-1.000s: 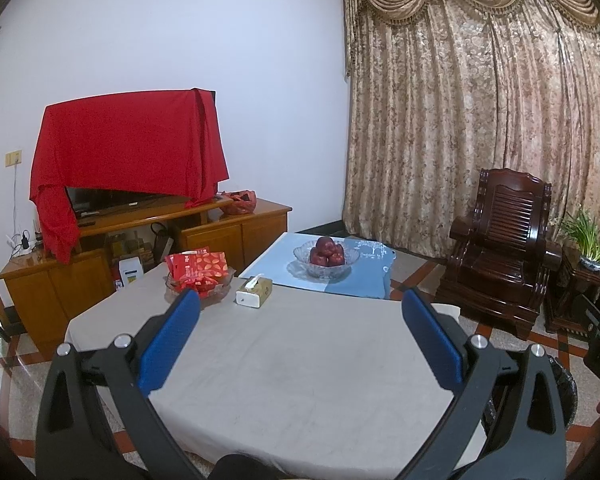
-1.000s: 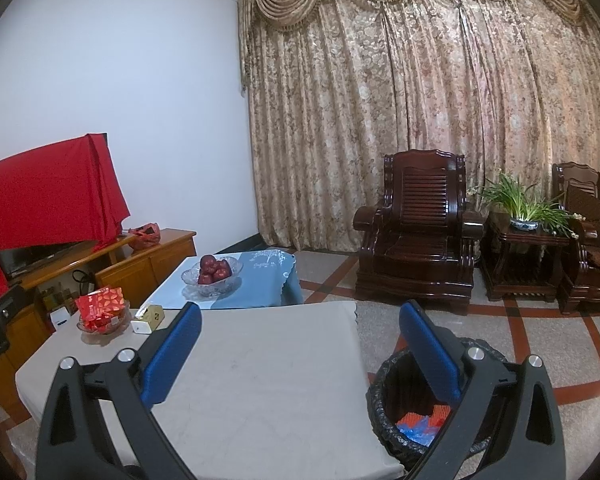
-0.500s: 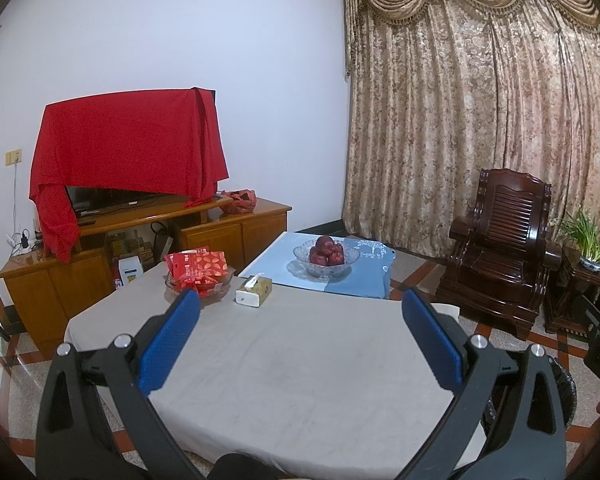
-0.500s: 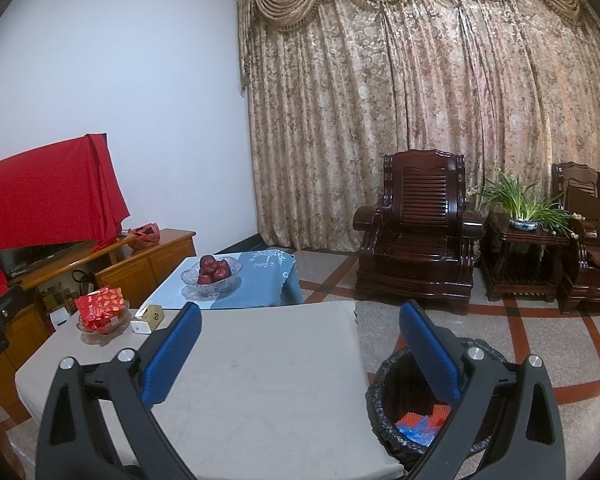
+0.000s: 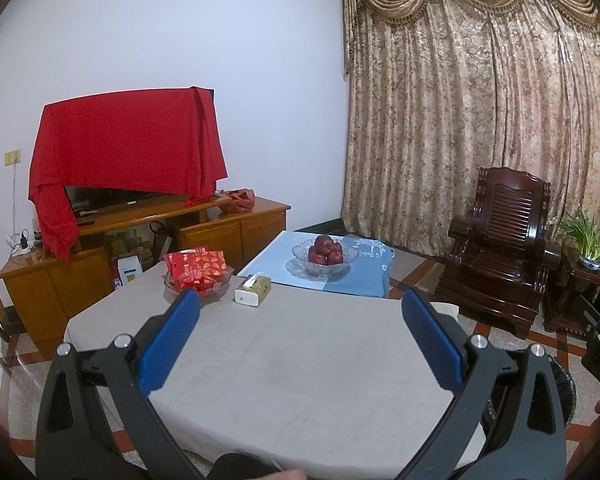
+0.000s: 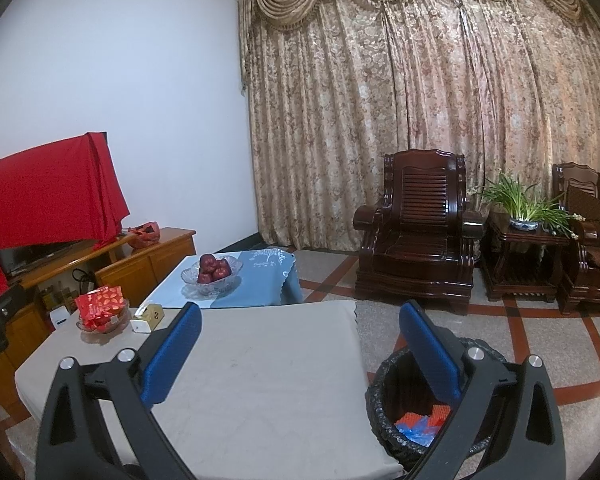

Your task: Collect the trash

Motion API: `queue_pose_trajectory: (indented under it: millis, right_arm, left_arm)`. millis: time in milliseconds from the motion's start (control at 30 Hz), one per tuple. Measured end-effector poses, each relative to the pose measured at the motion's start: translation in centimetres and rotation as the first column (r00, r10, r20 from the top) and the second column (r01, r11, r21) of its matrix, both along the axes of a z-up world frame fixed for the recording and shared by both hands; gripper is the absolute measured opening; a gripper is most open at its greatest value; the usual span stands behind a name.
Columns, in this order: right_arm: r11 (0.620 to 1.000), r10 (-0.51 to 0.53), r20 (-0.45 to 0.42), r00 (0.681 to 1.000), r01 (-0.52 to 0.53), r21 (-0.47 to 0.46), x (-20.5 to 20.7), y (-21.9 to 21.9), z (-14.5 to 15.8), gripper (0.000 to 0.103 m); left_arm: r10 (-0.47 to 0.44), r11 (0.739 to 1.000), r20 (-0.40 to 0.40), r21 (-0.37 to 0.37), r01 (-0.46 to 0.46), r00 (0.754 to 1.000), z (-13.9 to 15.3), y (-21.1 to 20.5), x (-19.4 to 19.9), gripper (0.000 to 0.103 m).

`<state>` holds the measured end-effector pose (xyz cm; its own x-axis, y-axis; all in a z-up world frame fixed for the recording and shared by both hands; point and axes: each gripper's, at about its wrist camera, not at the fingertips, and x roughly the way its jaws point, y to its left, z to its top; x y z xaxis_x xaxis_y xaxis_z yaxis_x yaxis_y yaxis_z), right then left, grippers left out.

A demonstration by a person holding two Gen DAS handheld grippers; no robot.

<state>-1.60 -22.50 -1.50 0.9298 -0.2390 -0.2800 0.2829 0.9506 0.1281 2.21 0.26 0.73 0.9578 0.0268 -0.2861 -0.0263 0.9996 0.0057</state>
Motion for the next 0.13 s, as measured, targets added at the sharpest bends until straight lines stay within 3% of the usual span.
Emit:
queue_pose_trajectory:
  millis: [133]
  right_arm:
    - [1.000, 0.000, 0.001, 1.000, 0.000, -0.002, -0.03, 0.00, 0.03, 0.097]
  left_arm:
    - [-0.003, 1.000, -0.001, -0.001, 0.003, 1.000, -0.17, -0.17, -0.09, 0.098]
